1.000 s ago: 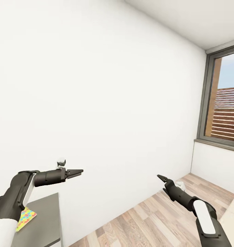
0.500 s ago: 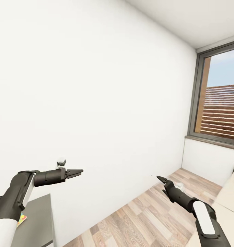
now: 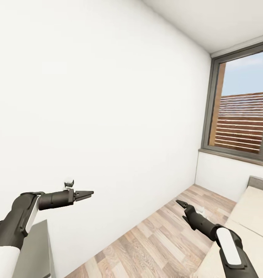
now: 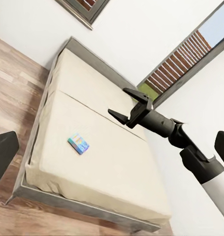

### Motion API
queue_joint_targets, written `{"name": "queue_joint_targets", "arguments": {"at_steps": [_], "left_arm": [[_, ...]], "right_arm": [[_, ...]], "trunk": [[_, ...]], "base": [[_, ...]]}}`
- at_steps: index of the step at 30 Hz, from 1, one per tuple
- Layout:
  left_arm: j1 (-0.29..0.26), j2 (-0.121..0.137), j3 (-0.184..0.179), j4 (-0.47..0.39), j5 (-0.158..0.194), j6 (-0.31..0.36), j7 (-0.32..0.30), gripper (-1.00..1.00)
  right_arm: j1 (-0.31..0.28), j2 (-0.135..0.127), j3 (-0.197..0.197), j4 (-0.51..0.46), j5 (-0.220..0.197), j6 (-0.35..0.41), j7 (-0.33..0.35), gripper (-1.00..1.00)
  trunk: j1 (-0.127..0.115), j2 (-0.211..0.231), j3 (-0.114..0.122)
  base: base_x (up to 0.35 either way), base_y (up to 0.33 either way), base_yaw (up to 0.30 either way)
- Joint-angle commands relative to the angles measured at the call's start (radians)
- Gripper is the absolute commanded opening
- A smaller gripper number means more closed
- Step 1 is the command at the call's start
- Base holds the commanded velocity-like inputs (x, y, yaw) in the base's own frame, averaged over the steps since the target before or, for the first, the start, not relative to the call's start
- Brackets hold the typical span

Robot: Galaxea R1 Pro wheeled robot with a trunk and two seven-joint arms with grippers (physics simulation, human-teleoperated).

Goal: Put all the toys in the child's room - the three board games (two on the bed and one on the table), the two jigsaw puzzles on the table, and the tennis ball on the table - inside the toy box on the table in the child's room.

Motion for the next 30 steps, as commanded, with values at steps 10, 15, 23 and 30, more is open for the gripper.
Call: {"name": "queue_joint_targets", "arguments": {"at_steps": [10,15,23,30], "left_arm": [[0.000,0.000,0.000,0.000,-0.001,0.010,-0.002,1.00],[0.000,0.000,0.001,0.000,-0.002,0.009,-0.001,1.00],[0.000,0.000,0.000,0.000,-0.004,0.009,0.001,1.00],[0.000,-0.001,-0.001,0.000,-0.001,0.008,0.001,1.00]], "right_arm": [[-0.005,0.000,-0.003,0.024,0.005,0.005,-0.001,1.00],[-0.006,0.002,-0.009,0.029,0.005,0.004,-0.005,1.00],[-0.004,0.002,-0.054,0.034,0.004,0.004,-0.009,1.00],[-0.004,0.002,-0.060,0.034,0.003,0.005,-0.009,1.00]], "trunk": [[0.000,-0.001,-0.015],[0.000,-0.001,-0.022],[0.000,-0.001,-0.033],[0.000,-0.001,-0.036]], "base": [[0.000,0.000,-0.148],[0.000,0.000,-0.146],[0.027,-0.059,-0.127],[0.107,-0.123,-0.061]]}}
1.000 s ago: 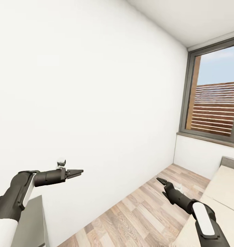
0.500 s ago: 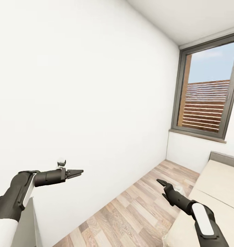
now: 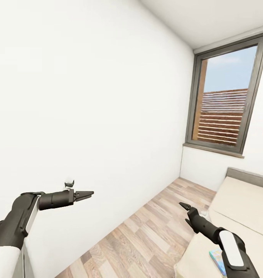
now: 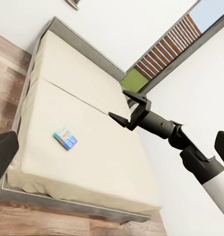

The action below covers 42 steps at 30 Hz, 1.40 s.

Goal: Put all the toys in the child's room - the three board games (two on the bed and one on the table), the two jigsaw puzzles on the table, and the tennis ball on the table - inside the toy box on the table in the child's room.

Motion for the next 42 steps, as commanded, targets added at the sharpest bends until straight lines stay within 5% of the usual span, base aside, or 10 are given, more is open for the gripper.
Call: {"name": "queue_joint_targets", "arguments": {"at_steps": [1,42], "left_arm": [[0.000,0.000,0.000,0.000,0.001,0.010,-0.003,1.00],[0.000,0.003,0.001,0.000,0.001,0.010,-0.005,1.00]], "right_arm": [[-0.001,0.000,-0.003,0.001,0.005,0.005,0.006,1.00],[-0.002,0.000,-0.025,0.043,0.007,0.004,0.006,1.00]], "trunk": [[0.000,-0.001,-0.002],[0.000,-0.001,-0.052]], "base": [[0.034,-0.039,-0.134],[0.002,-0.002,-0.187]]}}
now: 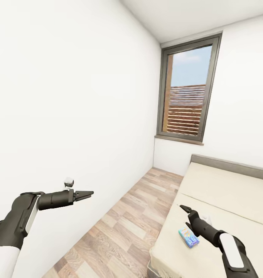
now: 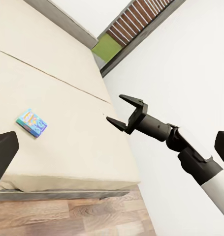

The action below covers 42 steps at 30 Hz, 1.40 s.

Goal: Put all the toys in the child's room - the three board games (two on the bed and one on the table), the two jigsaw puzzles on the table, and the tennis ball on the table - inside the toy box on the table in the child's room.

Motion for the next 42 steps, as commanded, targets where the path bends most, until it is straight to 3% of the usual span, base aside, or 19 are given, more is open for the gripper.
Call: {"name": "queue_joint_targets", "arguments": {"at_steps": [1,24,42], "left_arm": [[0.000,0.000,0.000,0.000,0.002,0.011,-0.003,1.00],[0.000,0.001,0.000,0.000,0.001,0.012,-0.003,1.00],[0.000,0.002,0.000,0.000,0.000,0.011,-0.003,1.00]], "right_arm": [[-0.001,0.001,-0.003,0.002,0.005,0.005,0.006,1.00],[-0.001,0.001,-0.003,0.005,0.005,0.003,0.006,1.00],[-0.001,0.000,-0.003,0.007,0.005,-0.002,-0.005,1.00]], "trunk": [[0.000,-0.001,-0.001],[0.000,-0.001,-0.012],[0.000,-0.001,-0.012]], "base": [[0.000,0.000,-0.223],[0.013,0.056,-0.254],[0.248,0.050,-0.277]]}}
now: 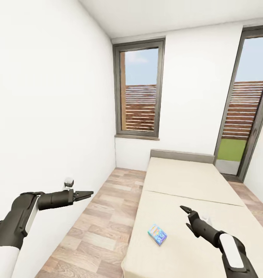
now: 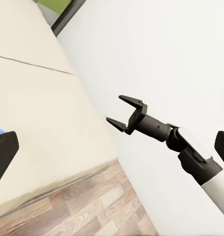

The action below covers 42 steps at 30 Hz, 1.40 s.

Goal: Put all the toys in the child's room - the three board games (two on the bed and one on the table), the two jigsaw puzzles on the table, and the tennis ball on the table - inside the toy box on the table in the child's room.

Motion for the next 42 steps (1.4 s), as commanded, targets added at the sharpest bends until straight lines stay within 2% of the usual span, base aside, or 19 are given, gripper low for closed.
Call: {"name": "queue_joint_targets", "arguments": {"at_steps": [1,26,35,42], "left_arm": [[0.000,0.000,0.000,0.000,0.002,0.010,-0.003,1.00],[0.000,0.001,0.001,0.000,0.002,0.011,-0.003,1.00],[0.000,0.001,0.001,0.000,0.002,0.012,-0.003,1.00],[0.000,0.000,0.001,0.000,0.002,0.012,-0.003,1.00]], "right_arm": [[-0.001,0.000,-0.003,0.001,0.005,0.005,0.003,1.00],[-0.001,0.000,-0.017,0.007,0.005,0.005,-0.004,1.00],[-0.001,0.000,-0.018,0.008,0.005,0.005,-0.004,1.00],[-0.001,0.001,-0.035,0.012,0.005,0.005,-0.004,1.00]], "trunk": [[0.001,-0.001,0.000],[0.001,-0.001,0.000],[0.001,-0.001,0.000],[0.001,-0.001,0.000]], "base": [[0.177,0.001,-0.277],[0.020,0.027,-0.277],[0.183,0.166,-0.277],[0.242,0.178,-0.277]]}}
